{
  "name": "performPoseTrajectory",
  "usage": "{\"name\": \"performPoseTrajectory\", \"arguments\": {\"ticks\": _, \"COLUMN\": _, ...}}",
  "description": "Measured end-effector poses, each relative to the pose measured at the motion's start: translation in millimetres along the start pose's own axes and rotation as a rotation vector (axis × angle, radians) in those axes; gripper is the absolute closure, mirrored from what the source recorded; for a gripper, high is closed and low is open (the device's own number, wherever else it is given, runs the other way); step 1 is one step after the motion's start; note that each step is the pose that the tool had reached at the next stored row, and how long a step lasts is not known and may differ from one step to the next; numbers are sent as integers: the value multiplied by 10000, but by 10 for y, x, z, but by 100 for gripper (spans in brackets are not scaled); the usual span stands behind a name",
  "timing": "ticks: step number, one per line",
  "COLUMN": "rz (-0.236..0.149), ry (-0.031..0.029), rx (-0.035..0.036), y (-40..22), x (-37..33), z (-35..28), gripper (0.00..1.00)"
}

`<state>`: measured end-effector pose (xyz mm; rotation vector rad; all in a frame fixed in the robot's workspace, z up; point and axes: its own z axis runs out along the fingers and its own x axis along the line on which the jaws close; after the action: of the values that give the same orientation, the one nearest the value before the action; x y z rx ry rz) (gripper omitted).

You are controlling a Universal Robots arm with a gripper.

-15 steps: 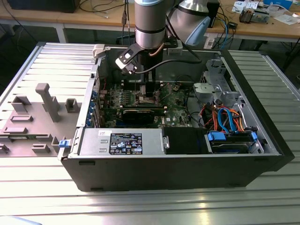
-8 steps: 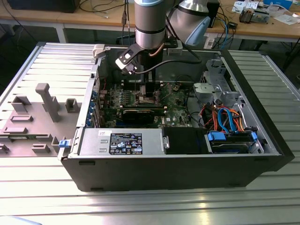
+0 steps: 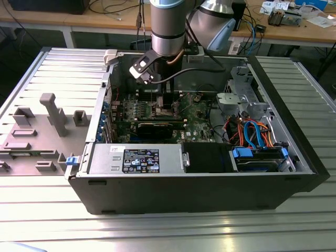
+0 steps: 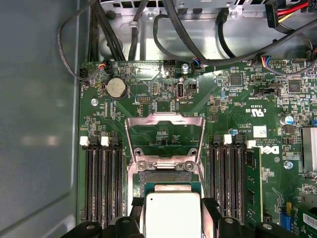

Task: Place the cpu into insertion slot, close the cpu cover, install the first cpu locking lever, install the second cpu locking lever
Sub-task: 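Place the cpu into insertion slot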

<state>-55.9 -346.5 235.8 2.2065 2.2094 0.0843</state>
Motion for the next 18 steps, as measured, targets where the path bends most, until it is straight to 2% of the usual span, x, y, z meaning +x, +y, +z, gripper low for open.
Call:
{"name": "performPoseTrajectory", "arguments": {"ticks": 14, "rz": 5, "ry": 3, "rx": -1, "y": -1, "x": 6, "z": 21, "gripper": 46}}
{"name": "performPoseTrajectory", "arguments": {"ticks": 18, "rz": -64, "ry": 5, "rx": 1, "y": -3, "x": 19, "z": 77, "gripper": 46}}
